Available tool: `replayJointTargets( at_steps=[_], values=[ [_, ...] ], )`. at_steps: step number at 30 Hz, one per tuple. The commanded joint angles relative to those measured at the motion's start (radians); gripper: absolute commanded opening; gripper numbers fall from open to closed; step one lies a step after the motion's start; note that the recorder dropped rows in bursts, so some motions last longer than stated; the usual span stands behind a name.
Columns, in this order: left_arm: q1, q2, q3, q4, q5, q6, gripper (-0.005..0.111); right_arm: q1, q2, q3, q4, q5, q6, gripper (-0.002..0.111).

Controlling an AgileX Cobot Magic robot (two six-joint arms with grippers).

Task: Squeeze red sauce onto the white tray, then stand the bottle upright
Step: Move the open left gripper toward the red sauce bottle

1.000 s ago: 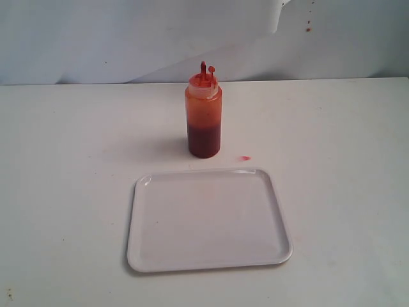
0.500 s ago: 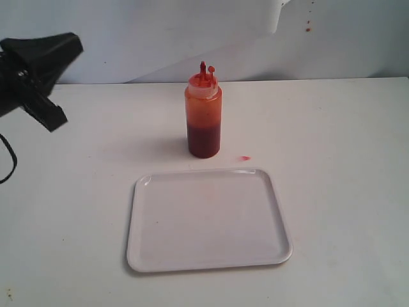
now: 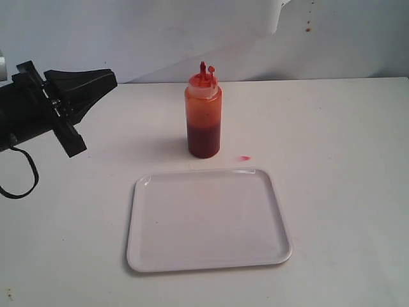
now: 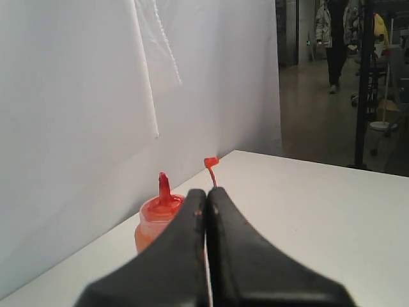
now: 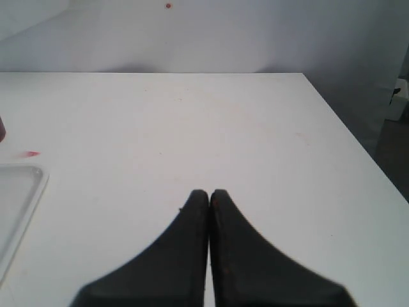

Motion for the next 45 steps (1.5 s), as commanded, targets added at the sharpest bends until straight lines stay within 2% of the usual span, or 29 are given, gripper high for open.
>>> replayJointTargets(
  at_steps=[1, 5, 8, 14, 24, 26, 28, 31, 33, 35, 40, 43, 45],
  values=[
    [-0.021, 0.004, -0.008, 0.000, -0.013, -0.007, 0.000, 0.001, -0.007, 0.003, -0.008, -0.003, 0.003, 0.000],
    [-0.089, 0.004, -0.008, 0.000, 0.004, 0.079, 0.000, 0.001, -0.007, 0.003, -0.008, -0.003, 0.003, 0.000],
    [-0.123, 0.004, -0.008, 0.000, 0.075, 0.194, 0.000, 0.001, -0.007, 0.003, -0.008, -0.003, 0.003, 0.000],
    [-0.129, 0.004, -0.008, -0.099, 0.226, 0.236, 0.000, 0.001, -0.007, 0.003, -0.008, -0.003, 0.003, 0.000],
    [-0.129, 0.036, -0.008, -0.212, 0.236, 0.263, 0.002, 0.001, -0.007, 0.003, -0.008, -0.003, 0.003, 0.000],
    [-0.129, 0.063, -0.008, -0.244, 0.252, 0.263, 0.009, 0.001, -0.007, 0.003, -0.008, -0.003, 0.003, 0.000],
    [-0.129, 0.097, -0.008, -0.256, 0.257, 0.263, 0.024, 0.001, -0.007, 0.003, -0.008, -0.003, 0.003, 0.000],
    [-0.129, 0.151, -0.008, -0.304, 0.254, 0.263, 0.057, 0.001, -0.007, 0.003, -0.008, -0.003, 0.003, 0.000],
    [-0.129, 0.181, -0.008, -0.347, 0.229, 0.263, 0.085, 0.001, -0.007, 0.003, -0.008, -0.003, 0.003, 0.000],
    [-0.129, 0.202, -0.008, -0.374, 0.187, 0.263, 0.106, 0.001, -0.007, 0.003, -0.008, -0.003, 0.003, 0.000],
    [-0.129, 0.217, -0.008, -0.418, 0.151, 0.259, 0.105, 0.001, -0.007, 0.003, -0.008, -0.003, 0.003, 0.000],
    [-0.129, 0.217, -0.008, -0.402, 0.205, 0.252, 0.105, 0.001, -0.007, 0.003, -0.008, -0.003, 0.003, 0.000],
    [-0.129, 0.241, -0.008, -0.408, 0.195, 0.252, 0.105, 0.001, -0.007, 0.003, -0.008, -0.003, 0.003, 0.000]
  ],
)
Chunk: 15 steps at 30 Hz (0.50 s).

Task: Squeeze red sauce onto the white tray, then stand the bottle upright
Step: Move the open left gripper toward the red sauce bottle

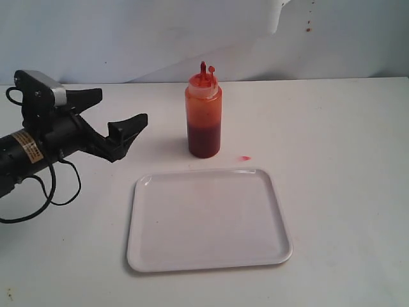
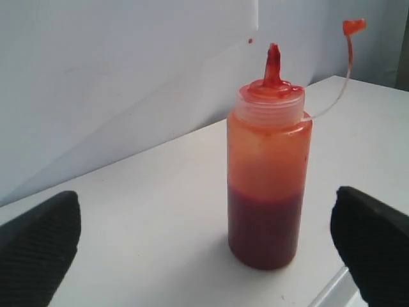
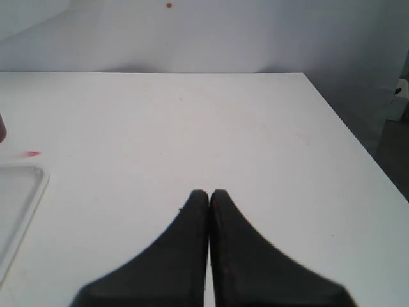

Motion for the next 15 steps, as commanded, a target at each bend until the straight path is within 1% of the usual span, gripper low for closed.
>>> replayJointTargets(
  at_steps=[1, 4, 7, 10, 11, 14, 15],
  values=[
    [-0.005, 0.064, -0.018, -0.002, -0.013, -0.009, 0.105, 0.001, -0.007, 0.003, -0.008, -0.003, 0.003, 0.000],
    [-0.005, 0.153, -0.055, 0.050, -0.033, -0.009, 0.105, 0.001, -0.007, 0.003, -0.008, -0.003, 0.003, 0.000],
    [-0.005, 0.223, -0.100, 0.006, -0.121, -0.011, 0.105, 0.001, -0.007, 0.003, -0.008, -0.003, 0.003, 0.000],
    [-0.005, 0.243, -0.100, -0.015, -0.130, -0.008, 0.105, 0.001, -0.007, 0.003, -0.008, -0.003, 0.003, 0.000],
    [-0.005, 0.252, -0.111, 0.002, -0.122, -0.008, 0.105, 0.001, -0.007, 0.003, -0.008, -0.003, 0.003, 0.000],
    [-0.005, 0.291, -0.188, 0.178, -0.047, -0.008, 0.105, 0.001, -0.007, 0.003, -0.008, -0.003, 0.003, 0.000],
    [-0.005, 0.298, -0.204, 0.199, -0.029, -0.008, 0.105, 0.001, -0.007, 0.003, -0.008, -0.003, 0.003, 0.000]
  ],
)
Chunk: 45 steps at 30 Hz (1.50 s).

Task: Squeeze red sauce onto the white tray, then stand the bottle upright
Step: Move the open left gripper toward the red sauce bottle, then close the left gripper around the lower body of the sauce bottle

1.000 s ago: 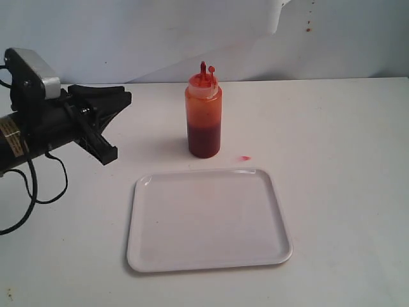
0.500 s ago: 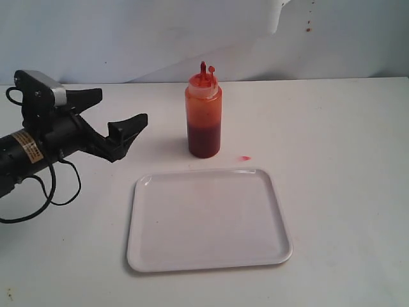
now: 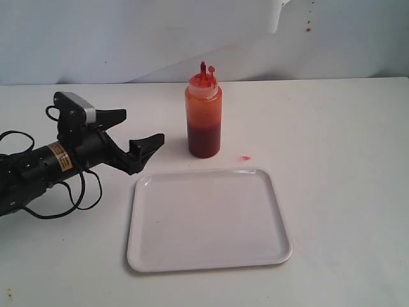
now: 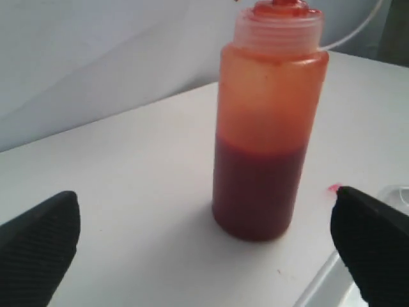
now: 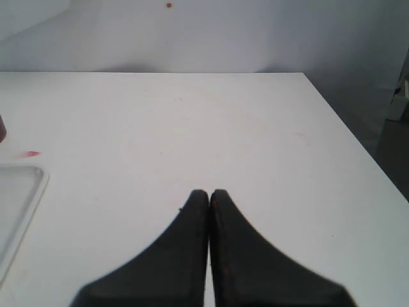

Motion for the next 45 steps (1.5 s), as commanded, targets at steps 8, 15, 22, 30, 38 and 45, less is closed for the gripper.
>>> replayJointTargets(
  at_steps=[8, 15, 22, 30, 38, 45],
  values=[
    [-0.005, 0.113, -0.200, 0.203, 0.138, -0.055, 0.105, 0.001, -0.007, 0.003, -0.008, -0.003, 0.003, 0.000],
    [-0.005, 0.192, -0.302, 0.306, 0.135, -0.120, 0.105, 0.001, -0.007, 0.003, -0.008, -0.003, 0.003, 0.000],
    [-0.005, 0.236, -0.382, 0.383, 0.135, -0.216, 0.105, 0.001, -0.007, 0.003, -0.008, -0.003, 0.003, 0.000],
    [-0.018, 0.236, -0.386, 0.361, 0.090, -0.210, 0.105, 0.001, -0.007, 0.003, -0.008, -0.003, 0.003, 0.000],
    [-0.068, 0.236, -0.386, 0.273, 0.120, -0.102, 0.105, 0.001, -0.007, 0.003, -0.008, -0.003, 0.003, 0.000],
    [-0.076, 0.274, -0.447, 0.292, 0.172, -0.169, 0.105, 0.001, -0.007, 0.003, -0.008, -0.003, 0.003, 0.000]
  ],
)
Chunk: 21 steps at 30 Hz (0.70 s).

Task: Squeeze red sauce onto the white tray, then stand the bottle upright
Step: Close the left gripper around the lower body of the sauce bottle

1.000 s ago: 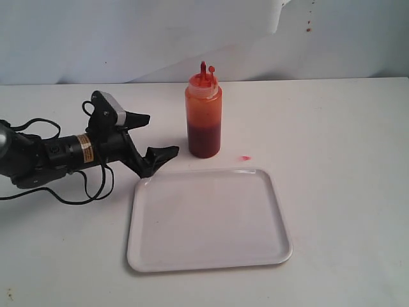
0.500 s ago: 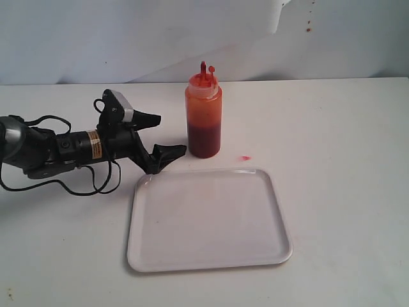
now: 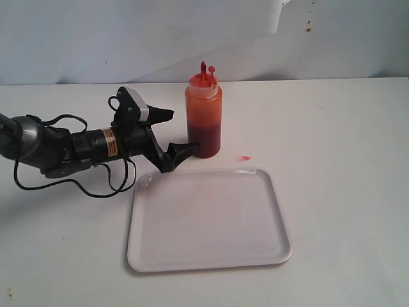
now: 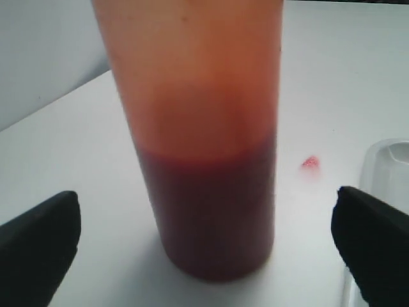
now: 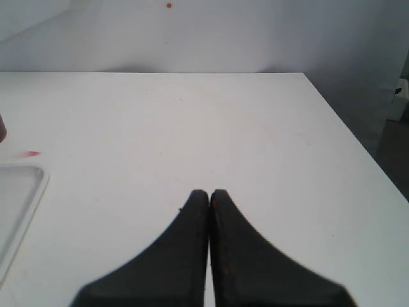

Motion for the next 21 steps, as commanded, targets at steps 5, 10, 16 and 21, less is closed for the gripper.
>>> replayJointTargets(
  at_steps=[5, 10, 16, 21],
  values=[
    [-0.017, 0.088, -0.125, 0.090, 0.046, -0.122, 0.105, 0.001, -0.007, 0.003, -0.008, -0.003, 0.003, 0.000],
    [-0.048, 0.107, -0.171, 0.105, 0.044, -0.127, 0.105, 0.001, -0.007, 0.003, -0.008, -0.003, 0.003, 0.000],
    [-0.085, 0.151, -0.244, 0.108, 0.076, -0.179, 0.105, 0.001, -0.007, 0.003, -0.008, -0.003, 0.003, 0.000],
    [-0.091, 0.156, -0.287, 0.108, 0.133, -0.199, 0.105, 0.001, -0.007, 0.003, -0.008, -0.003, 0.003, 0.000]
  ],
)
